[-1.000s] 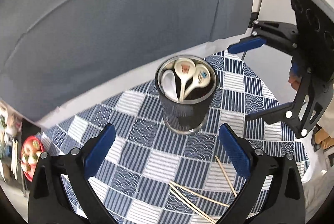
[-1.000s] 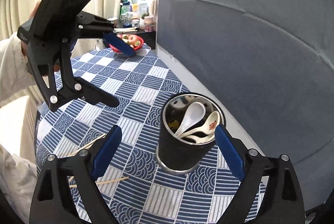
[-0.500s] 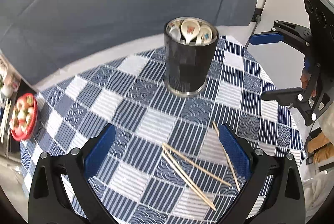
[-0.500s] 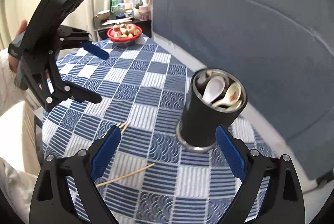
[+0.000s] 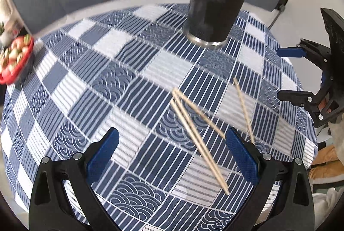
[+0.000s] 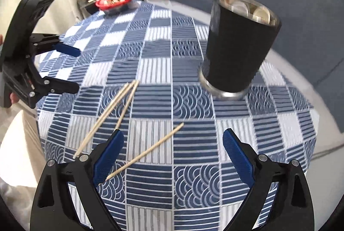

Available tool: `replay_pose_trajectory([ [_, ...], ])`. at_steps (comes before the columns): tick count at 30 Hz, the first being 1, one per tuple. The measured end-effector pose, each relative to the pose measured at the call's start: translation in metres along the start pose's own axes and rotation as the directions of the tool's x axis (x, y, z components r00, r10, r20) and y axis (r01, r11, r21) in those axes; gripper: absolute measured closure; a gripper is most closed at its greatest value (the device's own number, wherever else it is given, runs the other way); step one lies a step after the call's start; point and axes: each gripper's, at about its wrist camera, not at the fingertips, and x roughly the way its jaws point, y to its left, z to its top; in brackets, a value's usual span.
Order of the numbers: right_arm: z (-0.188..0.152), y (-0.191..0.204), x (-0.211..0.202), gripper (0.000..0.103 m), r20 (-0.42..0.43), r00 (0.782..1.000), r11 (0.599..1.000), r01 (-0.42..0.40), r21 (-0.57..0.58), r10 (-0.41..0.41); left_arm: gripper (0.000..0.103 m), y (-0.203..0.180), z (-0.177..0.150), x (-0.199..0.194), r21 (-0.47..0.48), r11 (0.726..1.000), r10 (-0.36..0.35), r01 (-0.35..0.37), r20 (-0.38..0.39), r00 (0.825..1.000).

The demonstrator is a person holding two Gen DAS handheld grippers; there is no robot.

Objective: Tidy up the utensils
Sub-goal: 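Move both tools down toward the scattered wooden chopsticks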

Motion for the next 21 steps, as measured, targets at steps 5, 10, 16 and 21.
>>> replay_pose_trajectory([
  [5, -0.018, -0.002, 0.026, 0.014, -0.058, 0.998, 0.996, 0.01, 0.089, -0.005, 0.006, 0.002, -0.013, 0.022, -0.021, 1.0, 0.019, -0.02, -0.04, 0.999],
  [10, -0.029, -0.002, 0.045, 0.014, -0.102, 0.995, 0.992, 0.022, 0.121, -0.01, 0.006, 0.003, -0.021, 0.039, -0.04, 0.999, 0.018, -0.02, -0.068, 0.998],
  [16, -0.031, 0.001, 0.059, 0.014, -0.115, 0.993, 0.99, 0.034, 0.138, -0.018, 0.006, 0.004, -0.023, 0.055, -0.044, 0.998, 0.035, -0.039, -0.079, 0.996],
  [21, -0.03, 0.006, 0.073, 0.014, -0.147, 0.988, 0.988, 0.069, 0.138, -0.048, 0.006, 0.009, -0.023, 0.065, -0.075, 0.996, 0.032, -0.038, -0.085, 0.996],
])
